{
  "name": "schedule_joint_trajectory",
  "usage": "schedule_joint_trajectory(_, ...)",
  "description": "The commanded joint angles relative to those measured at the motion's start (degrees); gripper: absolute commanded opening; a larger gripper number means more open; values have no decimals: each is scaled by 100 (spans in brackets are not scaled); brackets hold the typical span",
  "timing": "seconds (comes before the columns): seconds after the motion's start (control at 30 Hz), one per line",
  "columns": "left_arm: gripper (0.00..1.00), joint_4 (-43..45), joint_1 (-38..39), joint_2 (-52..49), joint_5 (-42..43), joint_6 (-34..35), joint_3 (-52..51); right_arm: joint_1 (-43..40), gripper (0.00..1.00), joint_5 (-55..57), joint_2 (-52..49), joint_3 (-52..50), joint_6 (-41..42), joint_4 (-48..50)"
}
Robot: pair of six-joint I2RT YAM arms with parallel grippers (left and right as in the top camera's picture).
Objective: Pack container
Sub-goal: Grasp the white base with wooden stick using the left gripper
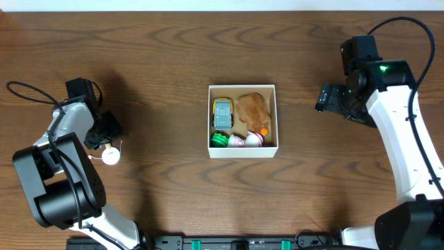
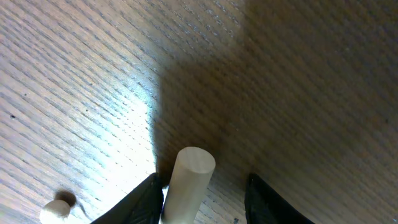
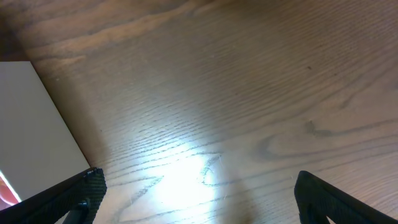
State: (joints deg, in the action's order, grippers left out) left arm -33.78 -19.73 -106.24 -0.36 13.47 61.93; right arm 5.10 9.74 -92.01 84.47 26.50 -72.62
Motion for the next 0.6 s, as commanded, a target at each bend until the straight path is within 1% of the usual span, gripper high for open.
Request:
schedule_joint_trajectory(0.0,42,-85,-46,-238,-197,-39,-249,-33,99,79,-4,-33,-44,-11)
schedule_joint_trajectory(0.1,41,-109,-46,-238,-201,-39,-249,-33,99,79,-4,-33,-44,-11)
schedule_joint_trajectory(0.13,38,-118,-46,-238,-199,-39,-249,-33,99,79,-4,-33,-44,-11)
schedule_joint_trajectory(0.23,35,-127,-46,-238,-199,-37,-249,-33,99,79,-4,-33,-44,-24)
schedule_joint_trajectory(0.27,32,-125,-46,-238,-201,-39,-249,-33,99,79,-4,-33,-44,-28)
schedule_joint_trajectory(0.33,29,-125,-46,-238,-201,-39,-249,-33,99,76,-4,-33,-44,-33)
schedule_joint_trajectory(0.47,24,-127,-46,-238,-201,-39,-249,-33,99,79,-4,-33,-44,-26)
schedule_joint_trajectory(0.57,22,-122,-46,-238,-201,-42,-247,-33,99,79,-4,-33,-44,-24)
